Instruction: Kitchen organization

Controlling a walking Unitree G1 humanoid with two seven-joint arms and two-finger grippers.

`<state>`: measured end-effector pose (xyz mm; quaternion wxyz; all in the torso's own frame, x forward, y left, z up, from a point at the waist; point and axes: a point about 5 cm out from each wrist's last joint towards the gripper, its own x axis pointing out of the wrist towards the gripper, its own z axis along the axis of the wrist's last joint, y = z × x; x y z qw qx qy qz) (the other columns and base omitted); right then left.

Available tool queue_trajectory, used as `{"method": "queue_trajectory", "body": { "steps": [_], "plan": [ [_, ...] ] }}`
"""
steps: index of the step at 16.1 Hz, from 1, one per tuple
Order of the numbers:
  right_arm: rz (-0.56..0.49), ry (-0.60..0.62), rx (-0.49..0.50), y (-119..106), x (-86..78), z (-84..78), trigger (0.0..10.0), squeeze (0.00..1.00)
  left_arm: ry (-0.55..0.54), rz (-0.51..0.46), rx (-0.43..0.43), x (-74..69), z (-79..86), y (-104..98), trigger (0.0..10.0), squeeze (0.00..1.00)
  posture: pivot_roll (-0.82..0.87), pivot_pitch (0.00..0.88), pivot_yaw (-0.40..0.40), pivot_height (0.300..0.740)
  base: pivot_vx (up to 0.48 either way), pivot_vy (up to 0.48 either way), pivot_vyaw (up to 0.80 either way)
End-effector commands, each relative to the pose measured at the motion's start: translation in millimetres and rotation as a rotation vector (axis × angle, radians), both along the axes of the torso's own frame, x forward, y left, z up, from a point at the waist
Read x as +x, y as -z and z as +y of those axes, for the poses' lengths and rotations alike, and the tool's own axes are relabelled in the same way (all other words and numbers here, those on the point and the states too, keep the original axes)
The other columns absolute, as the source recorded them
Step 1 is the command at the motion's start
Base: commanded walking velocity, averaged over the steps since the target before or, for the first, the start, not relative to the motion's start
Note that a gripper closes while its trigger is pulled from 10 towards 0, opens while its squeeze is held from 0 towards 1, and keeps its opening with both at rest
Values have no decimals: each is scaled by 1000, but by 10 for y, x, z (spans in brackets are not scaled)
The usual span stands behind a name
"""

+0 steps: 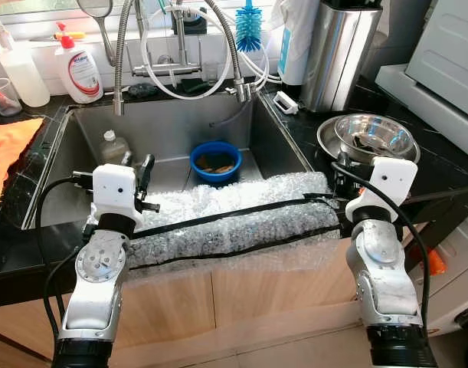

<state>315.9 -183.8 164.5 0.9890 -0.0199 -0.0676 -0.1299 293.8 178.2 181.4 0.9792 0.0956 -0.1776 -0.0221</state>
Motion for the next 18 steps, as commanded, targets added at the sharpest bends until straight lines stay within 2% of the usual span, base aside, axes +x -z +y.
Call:
{"method": "queue_trajectory", "body": {
  "steps": [1, 6, 11, 14, 18],
  "plan": [
    [-33, -16, 2, -86, 24, 21, 10000, 0, 2, 14, 10, 11, -29, 34, 10000, 0, -10, 0, -3, 740, 0, 0, 0],
    [25, -119, -11, -5, 54, 158, 10000, 0, 7, 16, 13, 22, -41, 35, 10000, 0, -9, 0, -3, 740, 0, 0, 0],
    [54, -166, -25, 37, 49, 211, 10000, 0, 10, 23, 11, 16, -53, 50, 10000, 0, -9, 0, -4, 740, 0, 0, 0],
    [60, -172, -29, 36, 51, 218, 10000, 0, 11, 26, 12, 17, -58, 53, 10000, 0, -5, 0, -6, 740, 0, 0, 0],
    [112, -101, -33, 116, 38, 154, 10000, 0, 9, 30, 14, 13, -55, 66, 10000, 0, -4, 0, -6, 740, 0, 0, 0]
  ]
}}
